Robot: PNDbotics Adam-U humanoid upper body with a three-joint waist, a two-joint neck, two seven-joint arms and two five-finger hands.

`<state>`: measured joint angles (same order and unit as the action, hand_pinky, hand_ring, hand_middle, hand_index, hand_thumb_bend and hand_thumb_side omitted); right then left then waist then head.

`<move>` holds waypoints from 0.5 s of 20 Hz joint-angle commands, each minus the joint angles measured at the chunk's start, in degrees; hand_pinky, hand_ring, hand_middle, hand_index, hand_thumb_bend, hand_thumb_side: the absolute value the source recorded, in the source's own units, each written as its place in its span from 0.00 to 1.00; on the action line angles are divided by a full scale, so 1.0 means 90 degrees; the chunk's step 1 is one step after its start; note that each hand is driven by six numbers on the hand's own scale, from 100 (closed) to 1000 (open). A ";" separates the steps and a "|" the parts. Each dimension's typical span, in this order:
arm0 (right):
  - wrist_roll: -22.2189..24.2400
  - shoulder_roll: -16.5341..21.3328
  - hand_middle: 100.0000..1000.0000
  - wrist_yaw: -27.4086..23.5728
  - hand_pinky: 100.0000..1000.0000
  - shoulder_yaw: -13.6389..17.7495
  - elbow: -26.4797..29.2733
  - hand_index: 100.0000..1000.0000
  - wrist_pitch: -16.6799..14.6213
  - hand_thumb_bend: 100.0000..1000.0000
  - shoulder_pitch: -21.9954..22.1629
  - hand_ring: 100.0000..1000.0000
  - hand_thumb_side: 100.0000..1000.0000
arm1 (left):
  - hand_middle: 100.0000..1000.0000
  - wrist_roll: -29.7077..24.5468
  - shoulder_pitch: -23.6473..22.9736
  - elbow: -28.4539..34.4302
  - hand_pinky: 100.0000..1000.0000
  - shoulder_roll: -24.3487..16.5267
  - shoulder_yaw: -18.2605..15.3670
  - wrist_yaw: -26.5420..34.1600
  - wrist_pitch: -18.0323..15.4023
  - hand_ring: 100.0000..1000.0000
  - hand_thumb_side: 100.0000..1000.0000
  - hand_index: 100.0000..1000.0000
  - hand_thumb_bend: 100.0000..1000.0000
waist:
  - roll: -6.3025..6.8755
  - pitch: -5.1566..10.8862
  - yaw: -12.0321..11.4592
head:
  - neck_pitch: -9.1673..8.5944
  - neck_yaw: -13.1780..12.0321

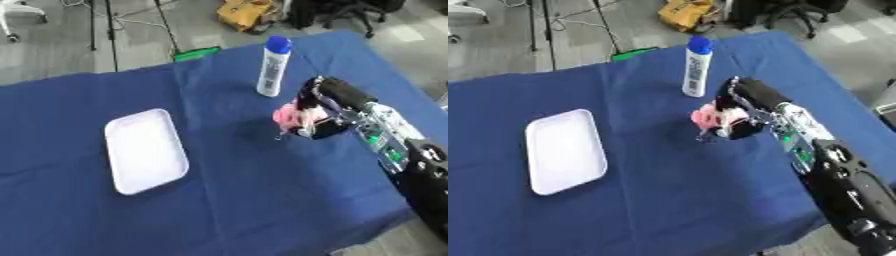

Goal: Pick up objects on the table and place them in the box.

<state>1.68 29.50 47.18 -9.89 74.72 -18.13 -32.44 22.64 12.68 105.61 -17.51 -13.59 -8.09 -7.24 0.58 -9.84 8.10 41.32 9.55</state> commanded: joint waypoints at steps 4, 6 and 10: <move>0.0061 0.0133 0.35 -0.0575 0.32 -0.0014 0.0641 0.32 0.0141 0.50 -0.0392 0.38 0.12 | 0.70 -0.0001 0.0063 0.0089 0.76 -0.0113 -0.0003 -0.0001 -0.0014 0.70 0.91 0.76 0.45 | -0.0064 0.0332 -0.0027 | 0.0032 0.0051; 0.0134 0.0089 0.35 -0.0690 0.32 -0.0069 0.0724 0.32 0.0151 0.50 -0.0510 0.38 0.12 | 0.70 -0.0010 0.0058 0.0085 0.76 -0.0113 0.0005 0.0001 -0.0014 0.70 0.91 0.76 0.45 | -0.0065 0.0346 -0.0040 | 0.0035 0.0066; 0.0264 -0.0094 0.35 -0.0805 0.32 -0.0225 0.0778 0.32 0.0103 0.49 -0.0823 0.38 0.13 | 0.70 -0.0043 0.0055 0.0080 0.76 -0.0105 0.0045 0.0014 -0.0018 0.70 0.91 0.76 0.45 | -0.0050 0.0373 -0.0098 | 0.0034 0.0148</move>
<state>3.65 28.39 40.65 -11.79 80.27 -17.05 -38.41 22.47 12.68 105.61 -17.51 -13.23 -8.06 -7.32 0.58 -9.84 7.21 41.33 10.51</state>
